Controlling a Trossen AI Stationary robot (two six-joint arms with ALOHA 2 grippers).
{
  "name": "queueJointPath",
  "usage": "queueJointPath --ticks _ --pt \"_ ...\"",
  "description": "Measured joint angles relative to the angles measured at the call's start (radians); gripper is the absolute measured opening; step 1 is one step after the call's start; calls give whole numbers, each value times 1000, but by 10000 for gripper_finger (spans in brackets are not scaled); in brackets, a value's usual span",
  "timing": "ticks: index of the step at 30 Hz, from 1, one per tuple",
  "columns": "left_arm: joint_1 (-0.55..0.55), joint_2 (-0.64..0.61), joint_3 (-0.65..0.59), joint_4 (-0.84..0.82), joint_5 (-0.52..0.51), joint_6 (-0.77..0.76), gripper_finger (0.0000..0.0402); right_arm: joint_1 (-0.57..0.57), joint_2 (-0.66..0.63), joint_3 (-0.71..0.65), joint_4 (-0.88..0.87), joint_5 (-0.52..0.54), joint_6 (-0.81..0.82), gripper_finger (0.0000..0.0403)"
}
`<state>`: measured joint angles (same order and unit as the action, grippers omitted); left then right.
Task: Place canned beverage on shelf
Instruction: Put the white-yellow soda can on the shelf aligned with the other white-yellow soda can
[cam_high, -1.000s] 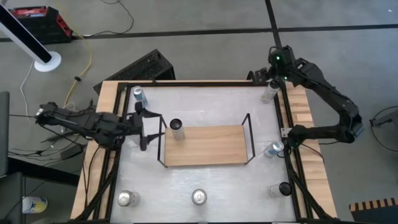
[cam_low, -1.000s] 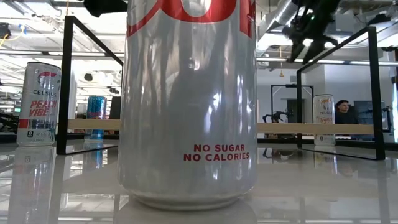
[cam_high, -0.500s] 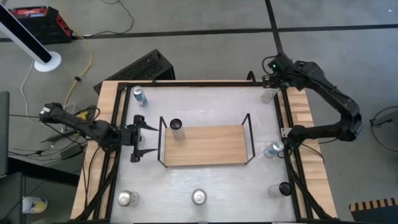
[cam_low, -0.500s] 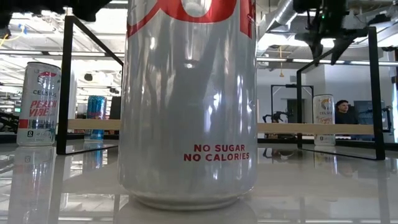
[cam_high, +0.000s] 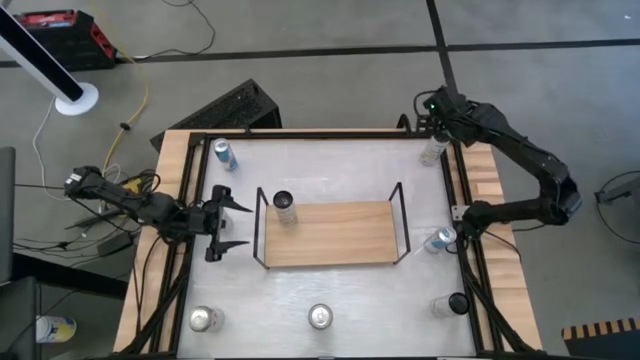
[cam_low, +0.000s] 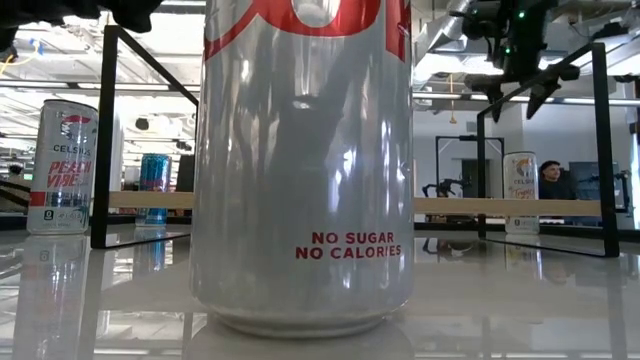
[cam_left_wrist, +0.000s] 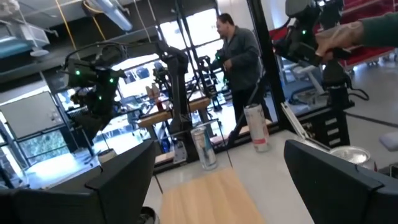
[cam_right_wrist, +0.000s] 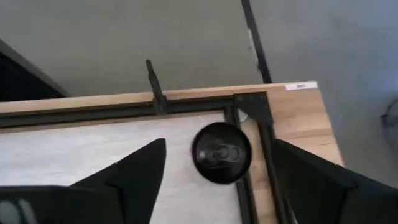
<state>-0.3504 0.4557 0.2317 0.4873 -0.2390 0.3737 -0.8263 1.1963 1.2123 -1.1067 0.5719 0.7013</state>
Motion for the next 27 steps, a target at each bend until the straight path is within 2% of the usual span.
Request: queueJointPath --ticks 4,9,16,24,27 --pt "0 0 0 5 0 0 343 16 4 -39 -11 28 26 357" --pt "0 0 0 -3 0 7 343 -2 3 -124 -4 38 84 378" --pt "0 0 0 -10 0 -4 343 -40 -6 -238 114 32 96 382" --pt "0 0 0 -10 1 -15 343 -36 -6 -289 185 9 89 382" --pt "0 0 0 -10 1 -15 343 -18 -6 -311 217 32 108 382"
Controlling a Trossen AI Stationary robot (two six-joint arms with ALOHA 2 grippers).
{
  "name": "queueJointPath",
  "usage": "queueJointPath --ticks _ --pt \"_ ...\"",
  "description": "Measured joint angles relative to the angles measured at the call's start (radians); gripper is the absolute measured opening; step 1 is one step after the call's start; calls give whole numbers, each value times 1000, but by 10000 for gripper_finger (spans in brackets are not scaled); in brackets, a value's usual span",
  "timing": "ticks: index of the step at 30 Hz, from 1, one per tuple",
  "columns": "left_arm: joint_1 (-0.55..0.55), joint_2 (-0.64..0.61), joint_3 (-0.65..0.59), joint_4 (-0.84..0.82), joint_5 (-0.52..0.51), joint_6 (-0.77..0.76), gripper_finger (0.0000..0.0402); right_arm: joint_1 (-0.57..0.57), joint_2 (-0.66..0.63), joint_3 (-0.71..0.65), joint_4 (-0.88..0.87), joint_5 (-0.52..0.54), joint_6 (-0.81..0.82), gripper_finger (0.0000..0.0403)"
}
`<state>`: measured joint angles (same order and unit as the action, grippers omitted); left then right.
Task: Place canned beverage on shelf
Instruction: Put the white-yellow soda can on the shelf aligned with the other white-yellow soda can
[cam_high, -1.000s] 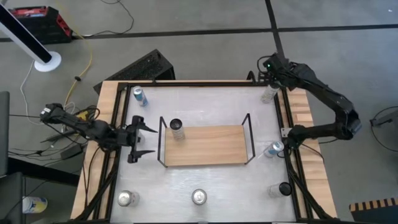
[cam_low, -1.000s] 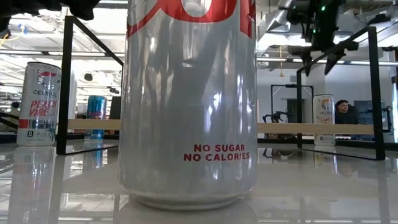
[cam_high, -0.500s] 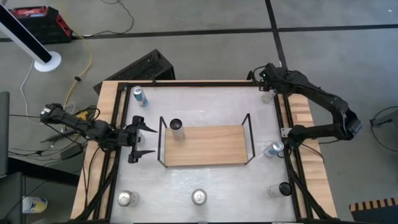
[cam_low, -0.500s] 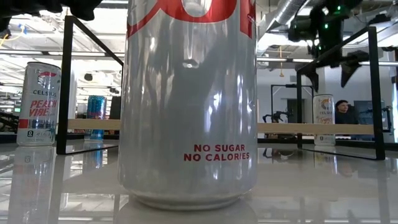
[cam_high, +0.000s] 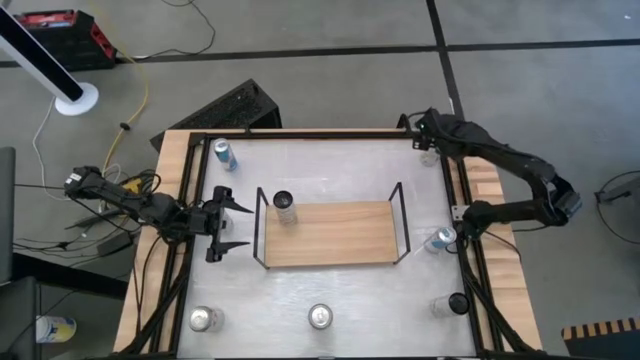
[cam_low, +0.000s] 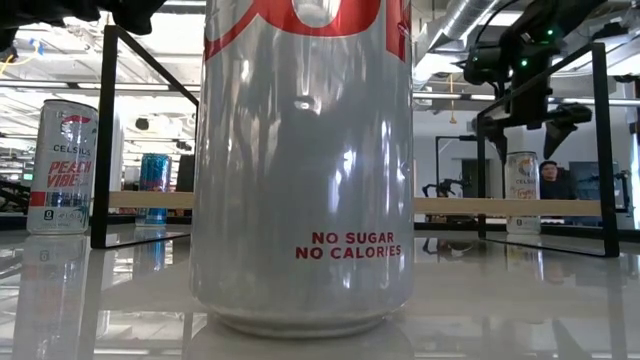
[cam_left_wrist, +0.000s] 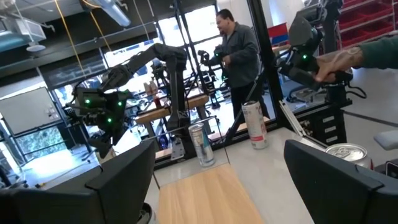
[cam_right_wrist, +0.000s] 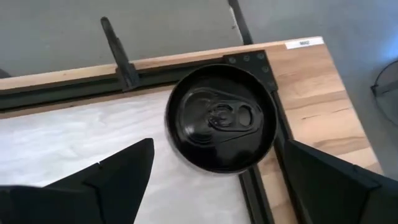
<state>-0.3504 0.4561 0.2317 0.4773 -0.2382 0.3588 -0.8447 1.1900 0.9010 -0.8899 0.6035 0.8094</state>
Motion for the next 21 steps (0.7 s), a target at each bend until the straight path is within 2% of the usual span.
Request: queueJointPath --ticks 4,9,17,21 --pt "0 2 0 0 0 0 343 19 0 -30 62 51 4 382" --pt "0 2 0 -1 0 0 343 23 0 -72 204 59 -2 382" --pt "0 2 0 -9 0 0 343 17 2 -72 199 77 2 380" --pt "0 2 0 -9 0 -9 343 18 2 -72 199 77 2 359"
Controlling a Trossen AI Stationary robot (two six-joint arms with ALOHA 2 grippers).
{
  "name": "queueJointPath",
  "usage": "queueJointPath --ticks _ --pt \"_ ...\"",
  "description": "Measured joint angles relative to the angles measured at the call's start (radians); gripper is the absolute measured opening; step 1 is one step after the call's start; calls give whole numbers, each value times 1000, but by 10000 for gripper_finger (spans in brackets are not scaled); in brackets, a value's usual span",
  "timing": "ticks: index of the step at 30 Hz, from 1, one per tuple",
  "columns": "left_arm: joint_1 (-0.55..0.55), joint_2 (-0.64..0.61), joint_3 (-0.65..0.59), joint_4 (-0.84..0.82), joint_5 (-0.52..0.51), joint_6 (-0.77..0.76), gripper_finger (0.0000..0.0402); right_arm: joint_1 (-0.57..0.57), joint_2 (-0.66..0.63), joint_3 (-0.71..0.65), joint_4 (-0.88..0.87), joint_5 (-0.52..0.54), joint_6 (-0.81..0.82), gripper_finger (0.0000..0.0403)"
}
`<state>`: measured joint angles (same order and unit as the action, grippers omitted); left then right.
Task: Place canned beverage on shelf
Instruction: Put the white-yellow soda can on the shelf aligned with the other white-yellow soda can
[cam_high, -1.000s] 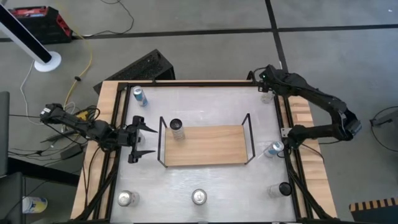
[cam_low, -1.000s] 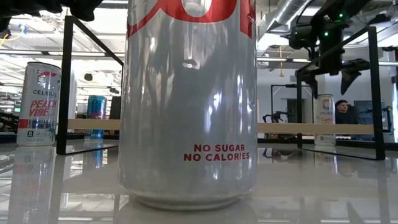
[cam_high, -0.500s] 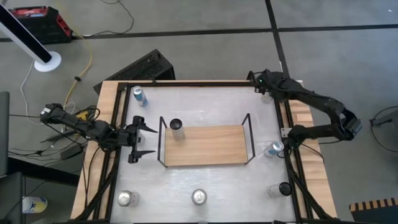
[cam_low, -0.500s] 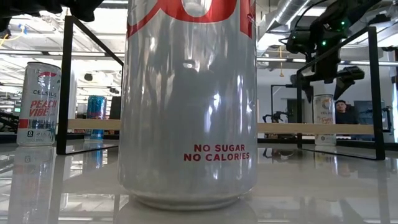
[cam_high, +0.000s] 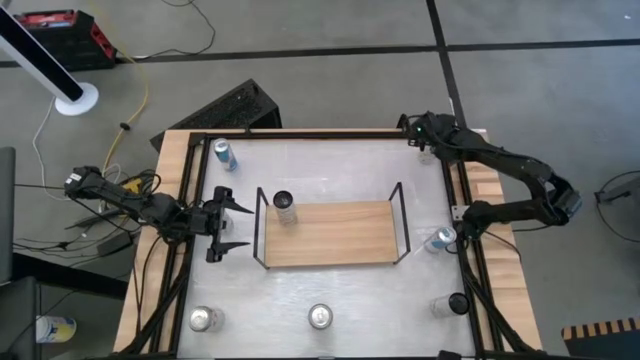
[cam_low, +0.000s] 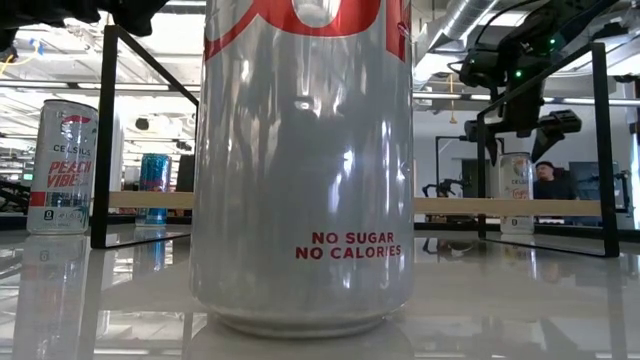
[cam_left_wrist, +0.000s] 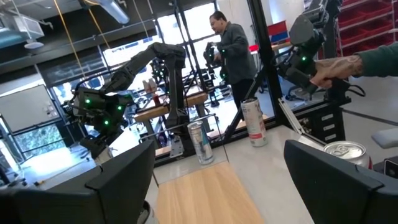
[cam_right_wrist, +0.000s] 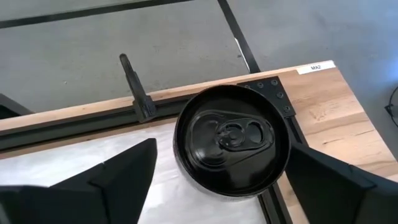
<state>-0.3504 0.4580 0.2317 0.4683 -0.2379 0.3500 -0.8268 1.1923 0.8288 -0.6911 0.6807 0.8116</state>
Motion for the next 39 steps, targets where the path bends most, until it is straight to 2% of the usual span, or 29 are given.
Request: queueJointPath --ticks 8,12,17,24,30,35,39 --pt "0 0 0 -4 0 -13 343 2 -1 0 -8 5 -9 273" --pt "0 0 0 -7 0 -13 343 39 -15 14 -27 -2 -45 270" --pt "0 0 0 -7 -1 -13 343 131 -37 106 -21 5 -110 270" --pt "0 0 0 -7 -1 -14 343 306 -40 337 -39 87 -227 270" --pt "0 0 1 -7 -2 -14 343 530 20 532 -42 100 -285 270" --pt "0 0 1 -7 -2 -14 343 745 181 701 -46 114 -289 270" --pt "0 0 1 -7 -2 -15 343 891 365 893 -151 113 -281 270"
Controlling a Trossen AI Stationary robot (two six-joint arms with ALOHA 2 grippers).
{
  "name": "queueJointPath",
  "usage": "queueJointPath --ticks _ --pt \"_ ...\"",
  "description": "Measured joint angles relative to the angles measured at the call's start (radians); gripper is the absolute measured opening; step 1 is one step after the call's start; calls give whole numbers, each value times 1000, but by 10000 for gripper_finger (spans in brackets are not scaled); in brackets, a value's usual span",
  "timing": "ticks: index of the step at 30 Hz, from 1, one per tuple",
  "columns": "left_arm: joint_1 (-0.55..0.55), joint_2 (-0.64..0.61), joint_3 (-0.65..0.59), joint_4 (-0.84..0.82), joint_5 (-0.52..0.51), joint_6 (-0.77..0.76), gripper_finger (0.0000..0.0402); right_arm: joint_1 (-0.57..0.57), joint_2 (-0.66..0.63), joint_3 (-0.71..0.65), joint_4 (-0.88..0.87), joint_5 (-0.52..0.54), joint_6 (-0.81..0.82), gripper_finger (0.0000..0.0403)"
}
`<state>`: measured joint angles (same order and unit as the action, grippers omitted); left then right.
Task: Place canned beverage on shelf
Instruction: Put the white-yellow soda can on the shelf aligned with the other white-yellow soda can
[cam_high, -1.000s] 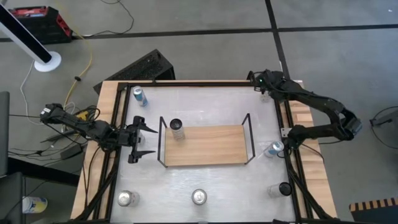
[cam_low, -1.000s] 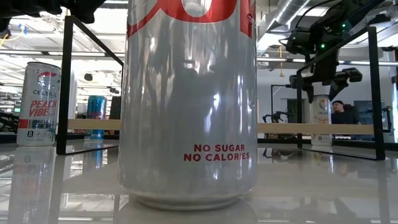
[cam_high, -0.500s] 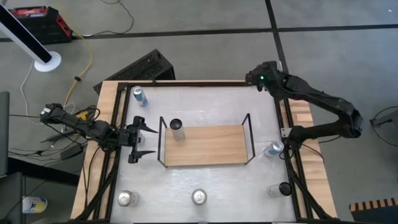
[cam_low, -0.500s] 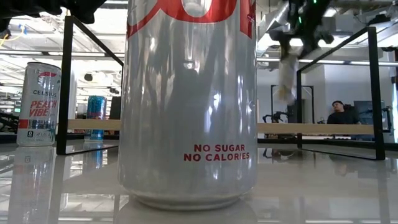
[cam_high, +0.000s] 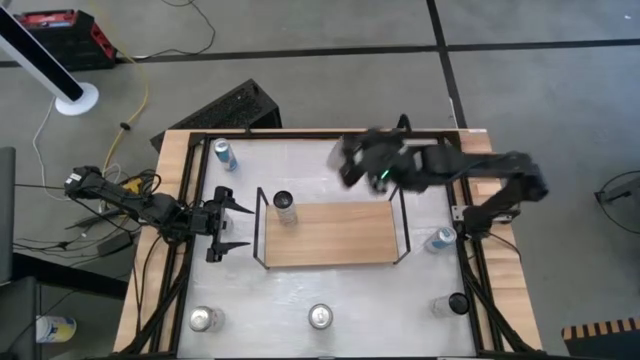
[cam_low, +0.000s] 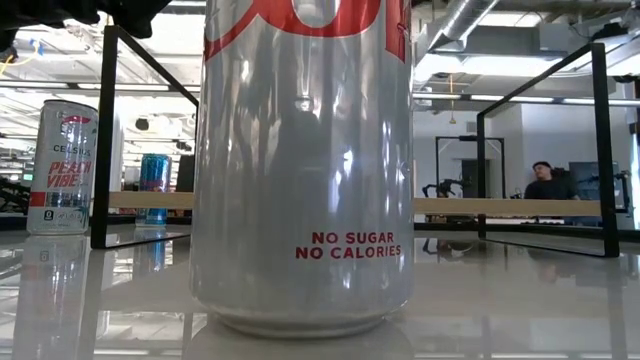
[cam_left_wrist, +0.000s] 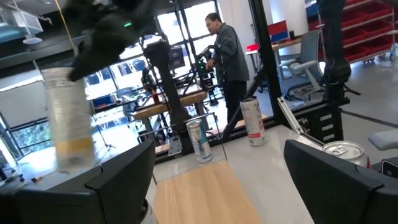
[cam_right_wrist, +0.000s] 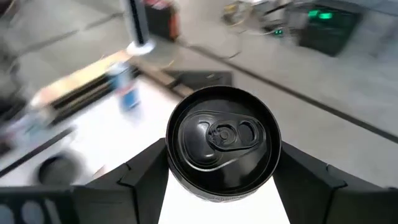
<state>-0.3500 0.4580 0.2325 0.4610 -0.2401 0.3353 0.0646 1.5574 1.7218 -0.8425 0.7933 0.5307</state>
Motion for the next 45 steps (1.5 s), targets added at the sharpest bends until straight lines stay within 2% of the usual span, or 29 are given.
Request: queueJointPath --ticks 6,10,13,20,26,37,45 --pt "0 0 0 -9 -1 -6 343 153 257 321 -227 -7 74 270" --pt "0 0 0 -9 -1 -7 343 220 382 466 -244 -21 77 270" --pt "0 0 0 -8 -2 -8 343 244 458 521 -242 -81 74 270" --pt "0 0 0 -8 -2 -18 343 243 547 526 -185 -208 73 270" --pt "0 0 0 -14 -2 -16 343 224 560 519 -154 -218 60 270" --pt "0 0 0 -18 -2 -17 343 226 557 409 -17 -222 67 270" --pt "0 0 0 -18 -2 -17 343 221 557 396 -6 -220 71 270"
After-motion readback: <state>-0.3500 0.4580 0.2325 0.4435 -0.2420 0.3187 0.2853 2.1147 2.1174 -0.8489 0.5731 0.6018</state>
